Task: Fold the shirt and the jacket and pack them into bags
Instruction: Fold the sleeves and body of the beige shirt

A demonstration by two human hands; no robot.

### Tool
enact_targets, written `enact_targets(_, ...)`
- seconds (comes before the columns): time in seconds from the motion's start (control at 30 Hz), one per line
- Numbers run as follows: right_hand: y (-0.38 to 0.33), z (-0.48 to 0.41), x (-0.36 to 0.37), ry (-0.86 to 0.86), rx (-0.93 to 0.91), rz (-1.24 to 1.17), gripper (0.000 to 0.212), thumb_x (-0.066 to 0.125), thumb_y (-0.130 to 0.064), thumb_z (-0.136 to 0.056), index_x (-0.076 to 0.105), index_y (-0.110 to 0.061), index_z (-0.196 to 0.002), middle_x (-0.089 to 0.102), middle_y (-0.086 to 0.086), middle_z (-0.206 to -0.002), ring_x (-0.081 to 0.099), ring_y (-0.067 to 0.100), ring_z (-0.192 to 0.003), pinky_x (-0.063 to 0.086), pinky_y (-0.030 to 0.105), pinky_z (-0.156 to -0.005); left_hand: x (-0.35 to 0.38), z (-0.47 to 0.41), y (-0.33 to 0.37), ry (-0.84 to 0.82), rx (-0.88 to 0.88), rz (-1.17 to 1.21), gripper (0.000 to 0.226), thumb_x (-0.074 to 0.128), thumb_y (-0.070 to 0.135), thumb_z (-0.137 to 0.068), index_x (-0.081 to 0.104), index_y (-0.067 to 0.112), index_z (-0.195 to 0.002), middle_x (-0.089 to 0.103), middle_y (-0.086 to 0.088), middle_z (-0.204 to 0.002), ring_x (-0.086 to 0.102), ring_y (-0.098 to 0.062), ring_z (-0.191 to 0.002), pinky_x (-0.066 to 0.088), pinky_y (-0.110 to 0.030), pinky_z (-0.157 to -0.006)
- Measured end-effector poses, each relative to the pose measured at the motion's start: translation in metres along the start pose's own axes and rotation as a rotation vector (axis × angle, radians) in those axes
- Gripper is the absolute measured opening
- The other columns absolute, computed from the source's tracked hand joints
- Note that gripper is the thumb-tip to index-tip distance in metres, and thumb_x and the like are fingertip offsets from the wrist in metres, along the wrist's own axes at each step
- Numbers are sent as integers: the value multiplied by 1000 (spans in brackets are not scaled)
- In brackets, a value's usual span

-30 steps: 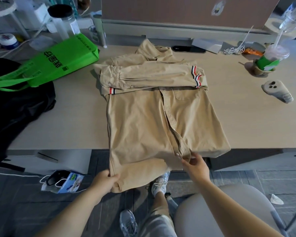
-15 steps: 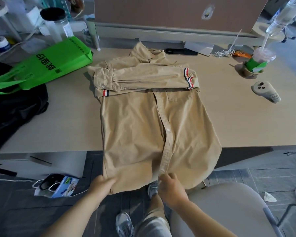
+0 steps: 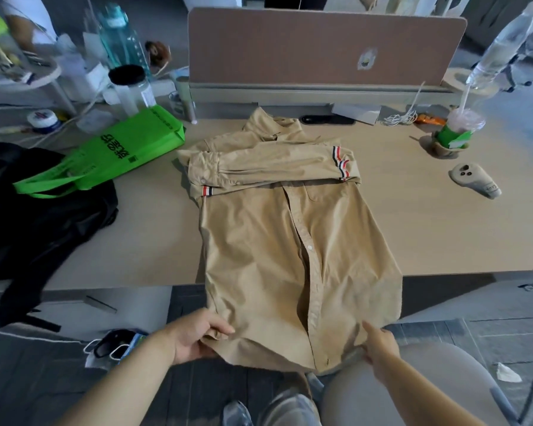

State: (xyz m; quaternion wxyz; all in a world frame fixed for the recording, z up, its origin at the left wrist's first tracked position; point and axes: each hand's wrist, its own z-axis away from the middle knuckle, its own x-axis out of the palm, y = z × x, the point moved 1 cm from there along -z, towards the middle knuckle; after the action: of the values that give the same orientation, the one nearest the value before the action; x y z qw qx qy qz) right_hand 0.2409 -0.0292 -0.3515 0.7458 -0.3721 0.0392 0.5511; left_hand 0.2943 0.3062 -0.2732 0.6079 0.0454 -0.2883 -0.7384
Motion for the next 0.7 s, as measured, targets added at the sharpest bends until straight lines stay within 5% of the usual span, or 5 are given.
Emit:
enact_targets(0.23,-25,1,-49,-32,101,-368,44,59,-43,-86,57,-9,-114,64,16,-93,61,31,-78,50,35,-69,33,53,85,-75,338,377,34,57,5,-65,64,8,-98,66,-8,-79,61,-18,-62,47,-22,-49)
enact_targets(0.3,-31,10,-54,-118,185,-548,42,55,-45,-88,57,-11,-114,65,18,-113,63,33,-96,51,39,-82,34,65,101,-87,402,473,38,73,6,-48,67,6,-86,65,-6,-68,60,-16,-53,42,-18,-44)
enact_targets(0.5,-49,27,-57,-447,137,-662,34,50,-33,-94,63,-4,-107,74,16,-92,69,34,-84,55,42,-79,16,76,109,-100,492,593,81,85,1,0,59,5,-77,64,-7,-57,63,-17,-46,49,-21,-47)
enact_targets(0.63,-45,16,-64,-407,87,-625,40,70,-19,-73,62,-7,-110,67,13,-94,60,33,-87,47,44,-83,4,72,93,-13,319,413,13,71,3,-54,63,5,-64,59,-14,-63,61,-26,-58,58,-37,-61)
enact_targets(0.7,-46,16,-73,-340,54,-609,19,63,-15,-81,60,-5,-97,62,12,-85,58,30,-76,50,41,-72,-7,62,73,83,145,123,35,44,-2,-82,59,7,-52,54,-10,-50,56,-21,-43,53,-25,-46)
